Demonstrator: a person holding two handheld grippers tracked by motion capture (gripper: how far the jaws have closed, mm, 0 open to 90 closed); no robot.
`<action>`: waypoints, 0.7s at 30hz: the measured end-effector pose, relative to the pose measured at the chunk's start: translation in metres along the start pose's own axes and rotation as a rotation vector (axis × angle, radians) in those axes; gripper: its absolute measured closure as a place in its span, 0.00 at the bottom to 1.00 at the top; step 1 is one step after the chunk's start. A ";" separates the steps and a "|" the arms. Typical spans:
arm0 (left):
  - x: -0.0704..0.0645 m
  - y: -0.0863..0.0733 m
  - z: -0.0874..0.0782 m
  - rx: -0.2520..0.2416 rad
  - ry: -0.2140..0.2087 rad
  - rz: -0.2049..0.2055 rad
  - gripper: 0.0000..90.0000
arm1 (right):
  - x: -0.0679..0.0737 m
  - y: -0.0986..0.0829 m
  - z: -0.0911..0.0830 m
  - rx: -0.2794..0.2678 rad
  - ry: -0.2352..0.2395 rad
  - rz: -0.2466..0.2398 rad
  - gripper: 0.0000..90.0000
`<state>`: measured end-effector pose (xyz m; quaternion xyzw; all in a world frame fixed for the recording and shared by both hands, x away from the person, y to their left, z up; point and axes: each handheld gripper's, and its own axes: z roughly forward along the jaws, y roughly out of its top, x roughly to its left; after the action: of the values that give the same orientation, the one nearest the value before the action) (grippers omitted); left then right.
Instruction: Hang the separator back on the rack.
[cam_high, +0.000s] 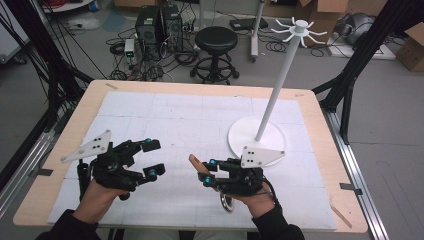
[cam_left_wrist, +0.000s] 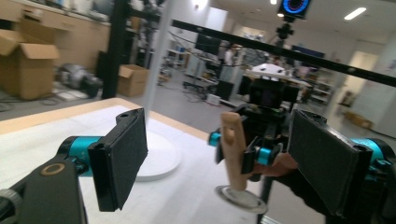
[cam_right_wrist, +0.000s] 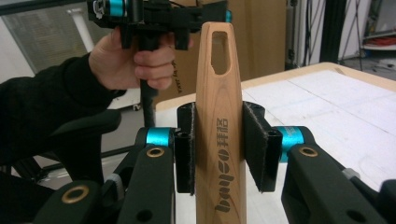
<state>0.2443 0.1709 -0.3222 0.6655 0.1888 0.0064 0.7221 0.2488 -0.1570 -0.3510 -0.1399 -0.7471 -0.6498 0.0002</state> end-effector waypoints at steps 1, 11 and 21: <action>-0.001 0.000 0.003 0.009 -0.007 0.000 0.23 | 0.001 0.000 0.001 -0.003 0.003 -0.002 0.75; -0.005 -0.001 0.027 0.019 -0.115 -0.012 0.33 | 0.007 0.004 0.008 -0.034 0.065 -0.010 0.74; -0.003 -0.002 0.033 0.006 -0.168 -0.012 0.49 | 0.008 0.005 0.012 -0.045 0.099 -0.006 0.75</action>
<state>0.2500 0.1385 -0.3223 0.6647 0.1315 -0.0544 0.7334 0.2446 -0.1430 -0.3466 -0.1055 -0.7317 -0.6726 0.0320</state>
